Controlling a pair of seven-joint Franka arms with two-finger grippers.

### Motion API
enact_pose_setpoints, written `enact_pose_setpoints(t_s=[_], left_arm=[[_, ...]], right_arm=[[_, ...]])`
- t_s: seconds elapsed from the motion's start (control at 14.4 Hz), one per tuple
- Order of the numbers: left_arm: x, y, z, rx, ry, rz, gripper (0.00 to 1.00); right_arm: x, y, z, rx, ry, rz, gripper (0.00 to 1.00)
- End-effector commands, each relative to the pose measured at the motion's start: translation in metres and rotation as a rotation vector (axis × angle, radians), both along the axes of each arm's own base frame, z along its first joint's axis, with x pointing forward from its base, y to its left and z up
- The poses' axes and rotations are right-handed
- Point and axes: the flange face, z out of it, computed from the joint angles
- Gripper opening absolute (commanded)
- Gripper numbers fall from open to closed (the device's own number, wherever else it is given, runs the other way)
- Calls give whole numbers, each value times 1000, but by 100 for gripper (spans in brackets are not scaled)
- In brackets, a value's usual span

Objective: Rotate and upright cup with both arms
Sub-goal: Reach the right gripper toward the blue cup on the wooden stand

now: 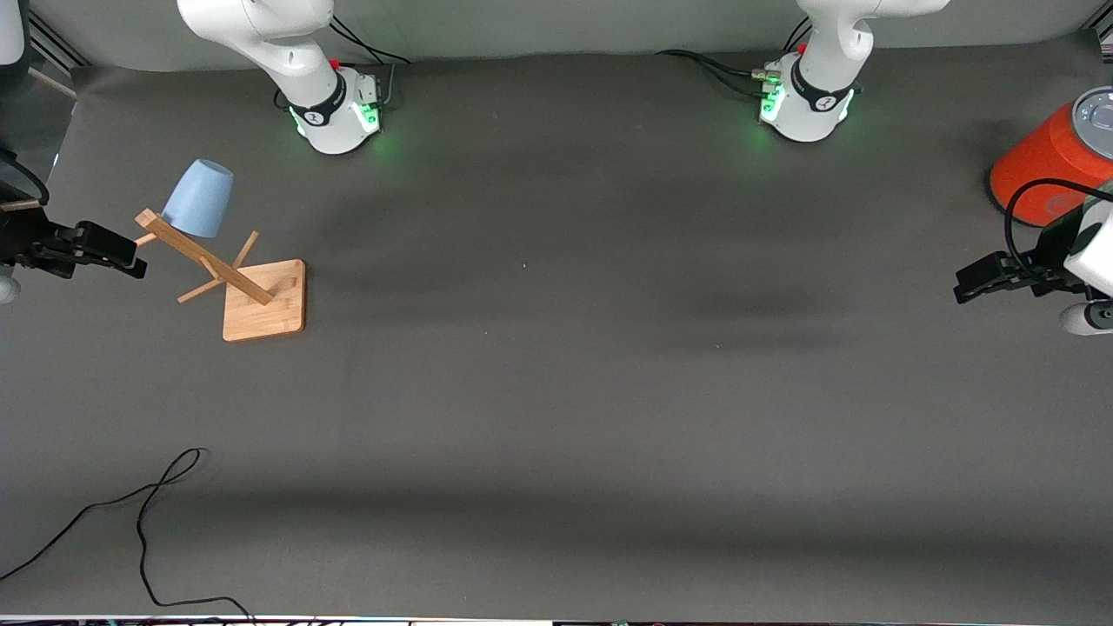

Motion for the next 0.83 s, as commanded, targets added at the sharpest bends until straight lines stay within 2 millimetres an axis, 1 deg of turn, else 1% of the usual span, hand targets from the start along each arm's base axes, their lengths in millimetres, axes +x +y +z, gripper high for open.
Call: enact_pose_setpoints(t_s=[0.0, 0.21, 0.35, 0.49, 0.56, 0.63, 0.77], left_arm=[[-9, 0, 7, -13, -5, -8, 100], [-10, 3, 8, -14, -3, -5, 100], [-11, 3, 9, -14, -5, -5, 100], [-11, 1, 8, -16, 3, -6, 100], [-12, 2, 8, -16, 5, -5, 100], [-12, 2, 8, -16, 5, -6, 100], [-11, 1, 10, -17, -3, -6, 100]], right_arm=[[-3, 0, 0, -19, 7, 21, 100], [-5, 0, -2, -19, 25, 11, 100], [-16, -2, -5, -11, 70, -4, 100], [-53, -6, -7, 1, 51, -44, 100], [-80, -9, -7, 14, 31, -50, 100], [-102, -12, -10, 20, 20, -54, 100], [-139, -20, -16, 7, 28, -123, 100]])
